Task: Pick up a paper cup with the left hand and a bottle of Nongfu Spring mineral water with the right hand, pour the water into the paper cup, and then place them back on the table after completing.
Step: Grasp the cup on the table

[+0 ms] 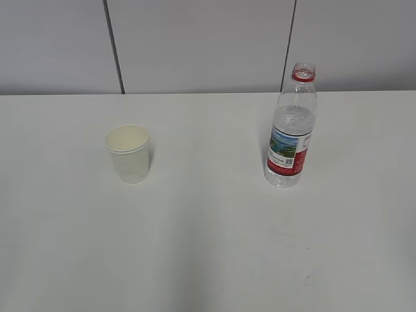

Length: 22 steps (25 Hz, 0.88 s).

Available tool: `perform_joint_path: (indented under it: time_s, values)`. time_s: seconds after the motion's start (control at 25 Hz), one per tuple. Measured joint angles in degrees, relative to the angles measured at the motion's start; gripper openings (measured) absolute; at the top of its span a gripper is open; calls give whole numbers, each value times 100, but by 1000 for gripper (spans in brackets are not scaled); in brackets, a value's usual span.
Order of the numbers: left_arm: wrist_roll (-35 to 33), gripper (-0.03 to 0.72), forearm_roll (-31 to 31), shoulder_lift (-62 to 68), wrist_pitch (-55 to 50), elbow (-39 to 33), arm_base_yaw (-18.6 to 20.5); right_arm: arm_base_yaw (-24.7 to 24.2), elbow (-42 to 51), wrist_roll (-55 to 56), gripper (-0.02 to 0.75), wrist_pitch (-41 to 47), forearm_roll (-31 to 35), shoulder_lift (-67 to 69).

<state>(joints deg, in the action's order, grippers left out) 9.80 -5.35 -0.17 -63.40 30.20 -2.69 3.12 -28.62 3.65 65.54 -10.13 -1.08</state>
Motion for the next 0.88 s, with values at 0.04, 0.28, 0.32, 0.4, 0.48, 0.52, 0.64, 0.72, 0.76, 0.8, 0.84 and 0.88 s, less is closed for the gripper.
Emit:
perform_joint_path:
  time_s: [0.04, 0.28, 0.32, 0.4, 0.48, 0.52, 0.64, 0.72, 0.76, 0.8, 0.84, 0.88]
  values:
    - [0, 238, 0, 0, 0, 0, 0, 0, 0, 0, 553, 0, 0, 0]
    - [0, 238, 0, 0, 0, 0, 0, 0, 0, 0, 553, 0, 0, 0]
    - [0, 238, 0, 0, 0, 0, 0, 0, 0, 0, 553, 0, 0, 0]
    - [0, 238, 0, 0, 0, 0, 0, 0, 0, 0, 553, 0, 0, 0]
    - [0, 238, 0, 0, 0, 0, 0, 0, 0, 0, 553, 0, 0, 0]
    - [0, 238, 0, 0, 0, 0, 0, 0, 0, 0, 553, 0, 0, 0]
    - [0, 238, 0, 0, 0, 0, 0, 0, 0, 0, 553, 0, 0, 0]
    - [0, 238, 0, 0, 0, 0, 0, 0, 0, 0, 553, 0, 0, 0]
    - [0, 238, 0, 0, 0, 0, 0, 0, 0, 0, 553, 0, 0, 0]
    - [0, 238, 0, 0, 0, 0, 0, 0, 0, 0, 553, 0, 0, 0]
    - [0, 238, 0, 0, 0, 0, 0, 0, 0, 0, 553, 0, 0, 0]
    - [0, 238, 0, 0, 0, 0, 0, 0, 0, 0, 553, 0, 0, 0]
